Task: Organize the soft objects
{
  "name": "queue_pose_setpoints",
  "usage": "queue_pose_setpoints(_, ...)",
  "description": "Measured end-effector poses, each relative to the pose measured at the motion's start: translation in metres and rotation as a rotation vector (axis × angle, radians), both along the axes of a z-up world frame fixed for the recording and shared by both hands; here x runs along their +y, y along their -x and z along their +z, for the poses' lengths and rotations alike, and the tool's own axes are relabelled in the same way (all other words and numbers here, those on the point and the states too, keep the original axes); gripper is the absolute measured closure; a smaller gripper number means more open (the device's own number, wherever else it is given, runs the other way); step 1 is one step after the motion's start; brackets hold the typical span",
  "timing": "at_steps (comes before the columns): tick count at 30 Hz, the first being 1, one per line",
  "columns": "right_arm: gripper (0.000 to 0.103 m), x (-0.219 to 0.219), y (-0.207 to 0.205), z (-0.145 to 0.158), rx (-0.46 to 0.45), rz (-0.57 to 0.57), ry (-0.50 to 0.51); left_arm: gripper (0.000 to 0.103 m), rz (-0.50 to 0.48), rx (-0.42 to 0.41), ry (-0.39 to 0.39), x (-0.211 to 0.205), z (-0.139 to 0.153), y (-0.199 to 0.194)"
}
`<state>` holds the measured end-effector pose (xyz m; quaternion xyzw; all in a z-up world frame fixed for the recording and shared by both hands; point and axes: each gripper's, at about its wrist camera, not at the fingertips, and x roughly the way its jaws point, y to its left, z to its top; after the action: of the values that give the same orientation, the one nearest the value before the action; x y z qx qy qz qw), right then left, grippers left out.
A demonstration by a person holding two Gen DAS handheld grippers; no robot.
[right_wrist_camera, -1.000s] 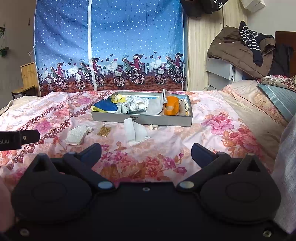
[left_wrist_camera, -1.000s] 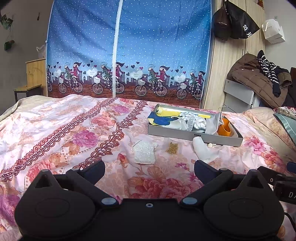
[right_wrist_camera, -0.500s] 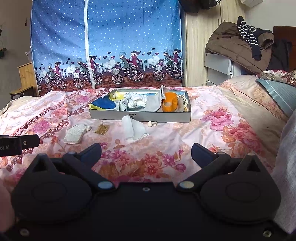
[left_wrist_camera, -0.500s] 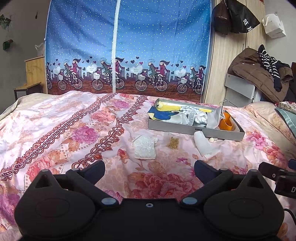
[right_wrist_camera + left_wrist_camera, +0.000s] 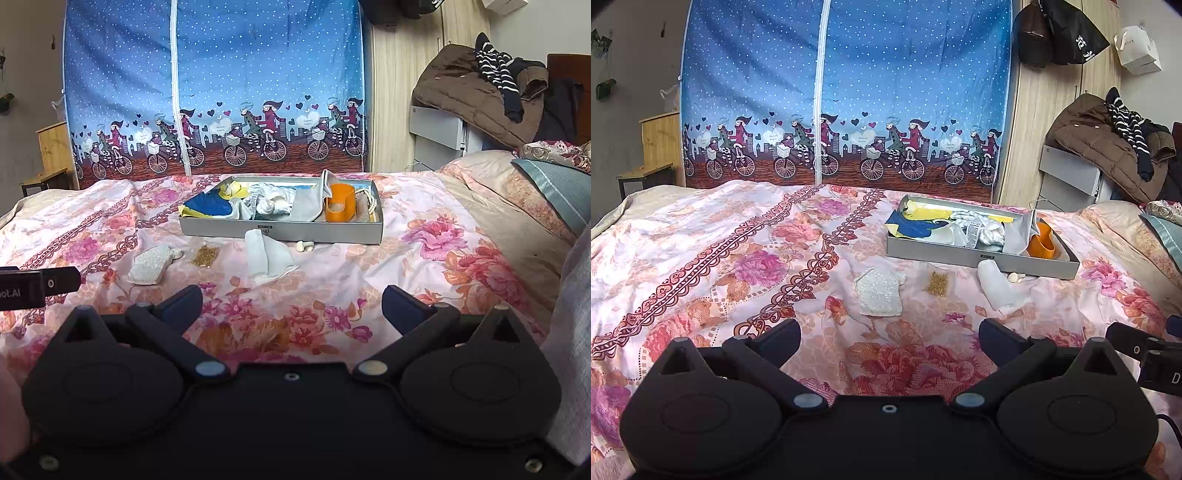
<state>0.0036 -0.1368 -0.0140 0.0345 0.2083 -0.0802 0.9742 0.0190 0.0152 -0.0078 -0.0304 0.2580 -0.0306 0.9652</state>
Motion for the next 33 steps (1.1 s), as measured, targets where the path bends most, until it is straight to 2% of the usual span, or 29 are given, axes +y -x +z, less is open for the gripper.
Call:
queue_pose_setpoints(11,0.000,0.001,-0.001,0.000,0.008,0.013,0.006,0.001,-0.001,0.001,-0.002,-0.001,0.000,0.000)
queue_pose_setpoints(24,0.000,-0.001,-0.013,-0.004,0.068,0.014,-0.007,0.001,-0.020,0.052,-0.010,-0.005,-0.009,-0.009)
queue_pose_setpoints(29,0.000,-0.009,-0.041,-0.013,0.154,0.052,-0.064,0.001,-0.009,0.055,-0.009,-0.006,-0.015,-0.021)
queue_pose_setpoints(33,0.000,-0.006,-0.078,-0.022,0.186,0.086,0.031,0.001,-0.011,0.030,-0.033,-0.014,-0.025,-0.042)
